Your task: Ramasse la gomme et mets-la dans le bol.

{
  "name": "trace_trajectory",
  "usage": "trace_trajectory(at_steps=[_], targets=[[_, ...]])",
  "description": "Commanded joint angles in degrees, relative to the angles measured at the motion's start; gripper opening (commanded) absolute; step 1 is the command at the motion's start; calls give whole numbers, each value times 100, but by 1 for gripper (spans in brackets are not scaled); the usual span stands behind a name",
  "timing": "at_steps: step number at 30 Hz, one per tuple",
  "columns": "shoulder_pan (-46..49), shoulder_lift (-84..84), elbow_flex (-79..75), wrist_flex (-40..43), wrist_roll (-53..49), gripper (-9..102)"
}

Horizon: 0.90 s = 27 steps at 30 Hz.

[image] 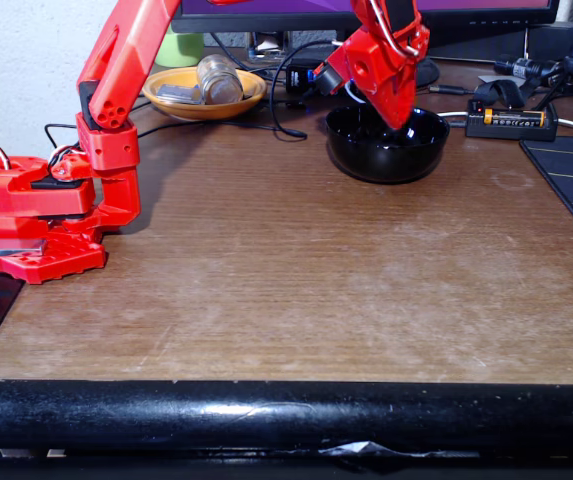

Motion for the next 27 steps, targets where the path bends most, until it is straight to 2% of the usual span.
trace_trajectory(at_steps=[1, 9, 13, 27], targets=[[141, 1037, 176, -26, 26, -6], [422, 2039, 360, 352, -264, -6], [633, 3023, 1415, 176, -70, -6], [1784, 6873, 5985, -1266, 677, -6]])
